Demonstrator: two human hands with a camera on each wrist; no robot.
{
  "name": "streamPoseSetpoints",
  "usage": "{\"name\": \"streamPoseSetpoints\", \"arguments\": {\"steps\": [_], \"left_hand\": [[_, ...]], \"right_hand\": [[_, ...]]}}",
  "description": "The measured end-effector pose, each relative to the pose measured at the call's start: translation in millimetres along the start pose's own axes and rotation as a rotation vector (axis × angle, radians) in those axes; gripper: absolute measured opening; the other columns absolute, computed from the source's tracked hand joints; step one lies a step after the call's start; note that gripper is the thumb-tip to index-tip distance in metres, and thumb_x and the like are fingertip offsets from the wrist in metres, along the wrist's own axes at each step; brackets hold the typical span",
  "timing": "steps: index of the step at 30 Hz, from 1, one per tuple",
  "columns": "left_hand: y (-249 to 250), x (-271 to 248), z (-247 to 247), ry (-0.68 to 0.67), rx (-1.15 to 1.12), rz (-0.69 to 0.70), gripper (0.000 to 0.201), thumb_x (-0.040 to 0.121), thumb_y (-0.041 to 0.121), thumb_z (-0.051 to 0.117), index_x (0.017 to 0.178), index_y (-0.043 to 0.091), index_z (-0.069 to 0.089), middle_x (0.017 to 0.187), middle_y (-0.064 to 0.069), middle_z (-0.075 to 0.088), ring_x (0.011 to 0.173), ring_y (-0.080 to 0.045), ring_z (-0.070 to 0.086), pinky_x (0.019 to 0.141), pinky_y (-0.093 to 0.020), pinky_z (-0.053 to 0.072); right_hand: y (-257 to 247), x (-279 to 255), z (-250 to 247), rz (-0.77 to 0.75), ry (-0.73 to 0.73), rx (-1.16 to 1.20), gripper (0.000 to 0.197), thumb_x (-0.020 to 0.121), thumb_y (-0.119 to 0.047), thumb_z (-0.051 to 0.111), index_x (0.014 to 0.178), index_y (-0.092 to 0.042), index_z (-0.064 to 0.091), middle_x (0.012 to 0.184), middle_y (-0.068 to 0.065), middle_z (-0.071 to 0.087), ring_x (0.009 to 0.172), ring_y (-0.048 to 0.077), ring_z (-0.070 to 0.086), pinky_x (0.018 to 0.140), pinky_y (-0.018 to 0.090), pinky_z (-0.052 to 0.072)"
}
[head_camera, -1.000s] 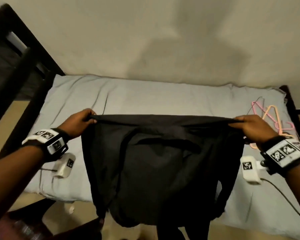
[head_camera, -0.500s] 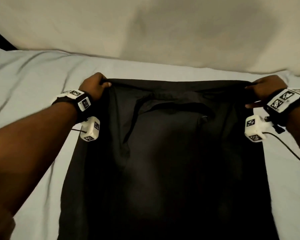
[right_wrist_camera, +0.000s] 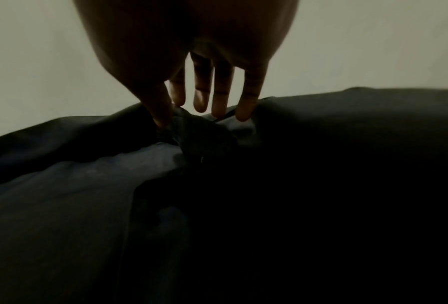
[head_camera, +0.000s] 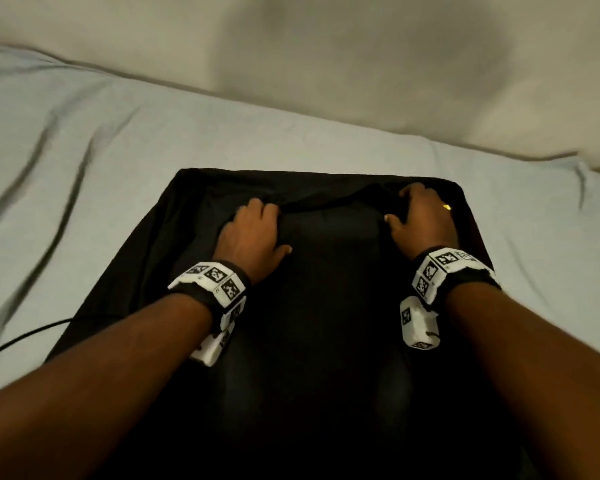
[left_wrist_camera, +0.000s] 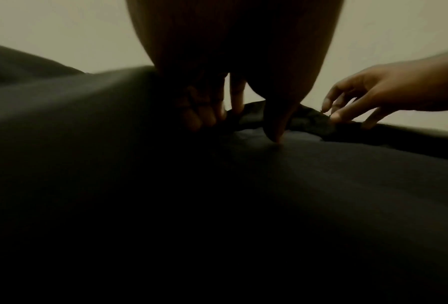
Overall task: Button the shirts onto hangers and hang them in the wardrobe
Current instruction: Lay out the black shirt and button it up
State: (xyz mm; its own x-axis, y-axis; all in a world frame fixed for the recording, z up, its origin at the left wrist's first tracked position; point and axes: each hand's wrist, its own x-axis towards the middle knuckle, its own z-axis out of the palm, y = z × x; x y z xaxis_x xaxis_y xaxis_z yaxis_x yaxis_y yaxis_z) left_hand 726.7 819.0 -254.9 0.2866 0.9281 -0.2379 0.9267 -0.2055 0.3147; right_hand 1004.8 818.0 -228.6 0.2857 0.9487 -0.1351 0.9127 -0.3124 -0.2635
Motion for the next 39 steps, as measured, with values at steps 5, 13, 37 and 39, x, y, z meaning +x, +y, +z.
{"name": "streamPoseSetpoints", "arguments": {"steps": [5, 13, 37, 39], "left_hand": [[-20, 27, -7, 0.102, 0.122, -0.018, 0.043, 0.09, 0.025, 0.068, 0.124, 0.008, 0.047, 0.123, -0.021, 0.047, 0.108, -0.043, 0.052, 0.081, -0.052, 0.048], [-40, 54, -35, -0.111, -0.186, -0.046, 0.015, 0.097, 0.011, 0.061, 0.111, 0.014, 0.064, 0.109, -0.015, 0.068, 0.104, -0.037, 0.064, 0.089, -0.04, 0.047], [-42, 64, -81, -0.194, -1.039, -0.321, 0.008, 0.107, 0.023, 0.049, 0.103, 0.015, 0.048, 0.071, -0.009, 0.07, 0.06, -0.022, 0.07, 0.057, -0.031, 0.056], [-43, 61, -79, -0.309, -1.11, -0.328, 0.009, 0.109, 0.027, 0.044, 0.109, 0.018, 0.043, 0.099, -0.019, 0.073, 0.08, -0.028, 0.072, 0.072, -0.037, 0.061]], "right_hand": [[9, 16, 1, 0.045, -0.048, 0.134, 0.012, 0.095, -0.019, 0.06, 0.107, -0.018, 0.063, 0.107, 0.013, 0.069, 0.102, 0.035, 0.063, 0.089, 0.039, 0.05], [22, 30, -8, -0.065, -0.103, 0.176, 0.012, 0.097, -0.022, 0.061, 0.101, -0.016, 0.071, 0.1, 0.01, 0.071, 0.098, 0.03, 0.064, 0.087, 0.034, 0.046], [-8, 29, -21, 0.076, -0.02, -0.027, 0.028, 0.089, -0.035, 0.065, 0.113, -0.021, 0.066, 0.119, 0.014, 0.067, 0.114, 0.04, 0.059, 0.099, 0.046, 0.043], [-32, 13, -16, 0.021, 0.078, -0.069, 0.034, 0.09, -0.035, 0.062, 0.121, -0.02, 0.061, 0.124, 0.015, 0.063, 0.119, 0.04, 0.055, 0.101, 0.048, 0.039]]}}
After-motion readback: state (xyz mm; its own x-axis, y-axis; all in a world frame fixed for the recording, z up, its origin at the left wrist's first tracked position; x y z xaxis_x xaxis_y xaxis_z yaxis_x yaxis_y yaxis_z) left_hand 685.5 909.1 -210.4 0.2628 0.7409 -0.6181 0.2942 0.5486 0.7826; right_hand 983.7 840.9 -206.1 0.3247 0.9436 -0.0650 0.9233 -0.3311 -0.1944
